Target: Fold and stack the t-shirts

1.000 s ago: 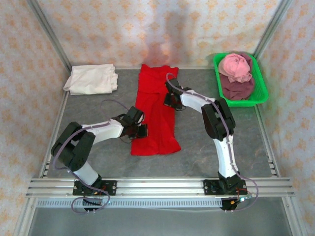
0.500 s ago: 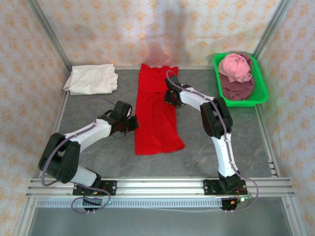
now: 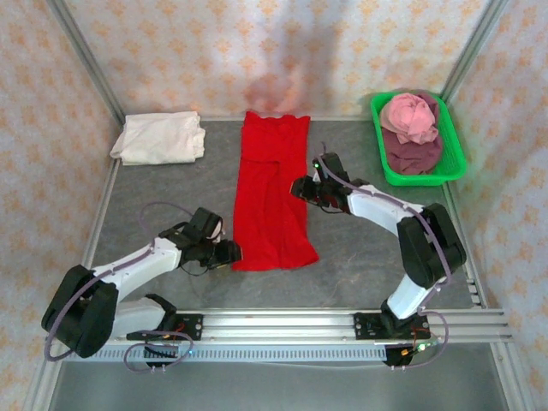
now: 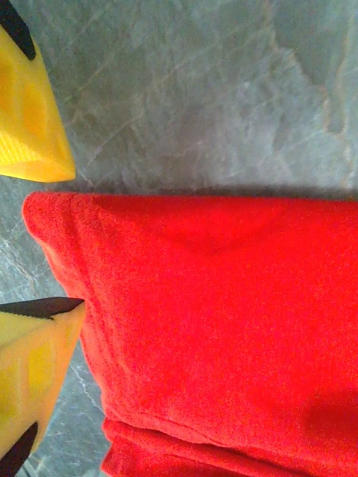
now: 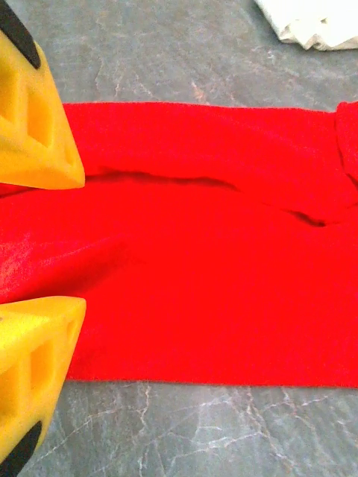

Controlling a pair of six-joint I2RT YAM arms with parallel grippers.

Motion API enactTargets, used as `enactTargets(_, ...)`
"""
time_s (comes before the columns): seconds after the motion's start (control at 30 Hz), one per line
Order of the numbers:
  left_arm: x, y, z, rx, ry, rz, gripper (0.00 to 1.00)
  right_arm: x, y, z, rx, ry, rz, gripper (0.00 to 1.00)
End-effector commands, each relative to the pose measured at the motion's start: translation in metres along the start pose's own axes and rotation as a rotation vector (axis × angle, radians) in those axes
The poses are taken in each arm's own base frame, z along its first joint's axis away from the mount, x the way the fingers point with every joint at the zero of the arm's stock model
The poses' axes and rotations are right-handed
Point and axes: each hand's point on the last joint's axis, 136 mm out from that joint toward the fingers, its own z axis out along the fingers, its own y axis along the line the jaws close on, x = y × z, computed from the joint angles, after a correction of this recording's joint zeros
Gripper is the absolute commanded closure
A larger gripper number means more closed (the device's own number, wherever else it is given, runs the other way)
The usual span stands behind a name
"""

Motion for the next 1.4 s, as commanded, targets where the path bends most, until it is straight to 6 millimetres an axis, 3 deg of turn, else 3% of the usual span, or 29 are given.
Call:
enactTargets(0.0,0.005,-0.002,0.006,0.001,0.028,-0.004,0.55,-0.001,0.010,0.000,-0.055,-0.014,-0.024,0.57)
enactTargets(0.2,0.007,0.002,0.018,-0.019,0.043,-0.009,0.59,-0.002,0.014,-0.006,-0.062,-0.023,-0.036,0.58)
enactTargets(0.33,0.005,0.000,0.020,-0.009,0.030,-0.008,0.78,0.006,0.009,-0.017,-0.051,-0.017,-0.036,0.58)
enactTargets(0.47,-0.001,-0.007,0.019,0.019,0.003,-0.004,0.92,0.032,-0.005,-0.027,-0.037,0.031,-0.003,0.58)
enactTargets(0.53,-0.001,-0.005,0.019,0.010,0.002,0.000,0.99,0.055,-0.017,-0.032,-0.023,0.092,0.025,0.58)
enactTargets(0.6,0.000,0.001,0.019,-0.018,0.001,0.001,1.00,0.077,-0.030,-0.038,-0.004,0.139,0.057,0.57)
enactTargets(0.7,0.004,0.005,0.021,-0.022,0.010,0.010,1.00,0.100,-0.042,-0.049,0.000,0.187,0.093,0.48)
enactTargets(0.87,0.004,0.003,0.025,-0.017,0.024,0.016,1.00,0.126,-0.041,-0.051,-0.062,0.275,0.137,0.42)
enactTargets(1.13,0.004,0.006,0.027,-0.027,0.024,0.007,1.00,0.161,-0.040,-0.037,-0.105,0.414,0.172,0.46)
enactTargets(1.37,0.004,0.005,0.028,-0.018,0.020,0.008,1.00,0.166,-0.027,-0.032,-0.159,0.405,0.180,0.57)
